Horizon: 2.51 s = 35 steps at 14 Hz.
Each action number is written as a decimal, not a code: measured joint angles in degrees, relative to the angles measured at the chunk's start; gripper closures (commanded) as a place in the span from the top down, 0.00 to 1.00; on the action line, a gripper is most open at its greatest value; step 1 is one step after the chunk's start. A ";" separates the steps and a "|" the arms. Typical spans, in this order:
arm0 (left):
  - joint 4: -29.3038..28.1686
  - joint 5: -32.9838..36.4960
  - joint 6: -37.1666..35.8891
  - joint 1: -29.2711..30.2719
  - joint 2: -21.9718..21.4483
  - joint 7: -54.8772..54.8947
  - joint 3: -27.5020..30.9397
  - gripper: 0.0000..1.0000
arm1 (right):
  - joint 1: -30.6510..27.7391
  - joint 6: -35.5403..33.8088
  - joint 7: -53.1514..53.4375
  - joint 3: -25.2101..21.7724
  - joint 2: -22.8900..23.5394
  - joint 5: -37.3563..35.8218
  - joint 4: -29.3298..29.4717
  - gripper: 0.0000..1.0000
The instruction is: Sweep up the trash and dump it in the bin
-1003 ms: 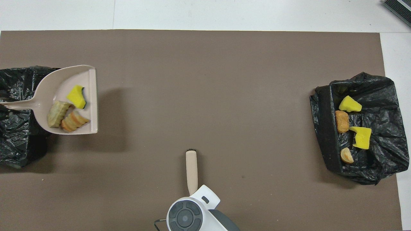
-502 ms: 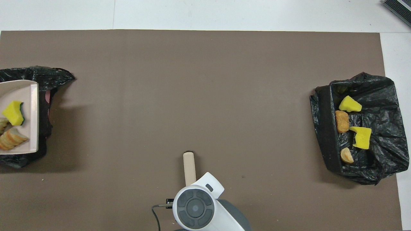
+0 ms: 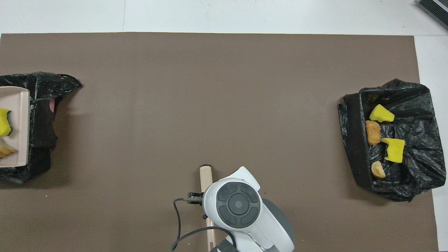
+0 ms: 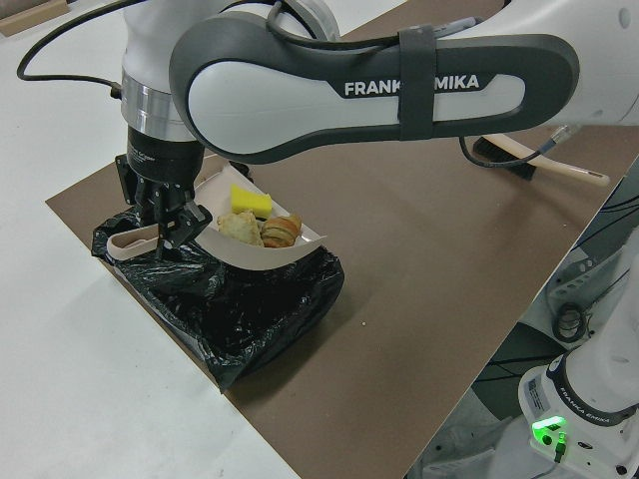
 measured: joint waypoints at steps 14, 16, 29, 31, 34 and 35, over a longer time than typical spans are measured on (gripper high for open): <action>-10.85 44.48 10.60 -6.37 -5.81 -27.17 -0.68 0.00 | -3.31 -10.42 -22.28 -18.71 -1.76 -1.04 16.72 1.00; -10.89 45.58 10.08 -6.80 -7.82 -27.02 -0.62 0.00 | -3.05 -16.49 -23.15 -21.85 -1.86 -5.95 20.43 1.00; -11.75 29.95 -0.80 -12.80 -12.48 -27.21 -1.72 0.00 | -3.21 -35.16 -33.44 -33.74 -0.90 -11.34 30.81 1.00; -11.77 24.76 -4.02 -14.80 -12.49 -30.22 -1.80 0.00 | -3.22 -35.12 -33.48 -33.88 -0.90 -11.34 30.59 1.00; -11.79 14.35 -8.93 -17.24 -12.54 -35.97 -1.90 0.00 | -3.18 -35.09 -33.52 -34.08 -0.89 -11.34 30.58 1.00; -11.81 10.67 -10.44 -17.95 -12.55 -38.37 -1.91 0.00 | -3.14 -35.09 -33.52 -34.08 -0.84 -11.34 30.57 1.00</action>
